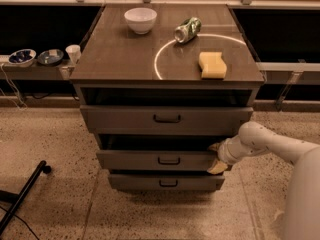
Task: Open middle drawer
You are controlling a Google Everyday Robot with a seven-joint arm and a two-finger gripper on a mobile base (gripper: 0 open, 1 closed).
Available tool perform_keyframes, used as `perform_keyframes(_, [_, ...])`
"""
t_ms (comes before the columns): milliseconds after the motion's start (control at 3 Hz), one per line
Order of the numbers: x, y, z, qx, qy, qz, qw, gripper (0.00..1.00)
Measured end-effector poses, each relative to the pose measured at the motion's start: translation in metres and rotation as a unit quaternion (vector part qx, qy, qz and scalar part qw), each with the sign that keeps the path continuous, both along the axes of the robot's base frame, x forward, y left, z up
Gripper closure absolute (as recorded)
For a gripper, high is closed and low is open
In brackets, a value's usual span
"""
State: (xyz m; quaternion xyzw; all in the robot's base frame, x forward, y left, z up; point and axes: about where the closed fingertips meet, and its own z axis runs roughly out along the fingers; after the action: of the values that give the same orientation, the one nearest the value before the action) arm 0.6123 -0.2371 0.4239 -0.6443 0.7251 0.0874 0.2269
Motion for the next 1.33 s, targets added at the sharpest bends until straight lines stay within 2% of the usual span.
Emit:
perform_keyframes(667, [-0.069, 0.009, -0.006, -0.008, 0.013, 0.021, 0.9997, 0.4])
perform_keyframes(1000, [-0.082, 0.01, -0.002, -0.008, 0.015, 0.025, 0.9995, 0.41])
perform_keyframes(1333, [-0.082, 0.01, 0.002, -0.008, 0.015, 0.025, 0.9995, 0.42])
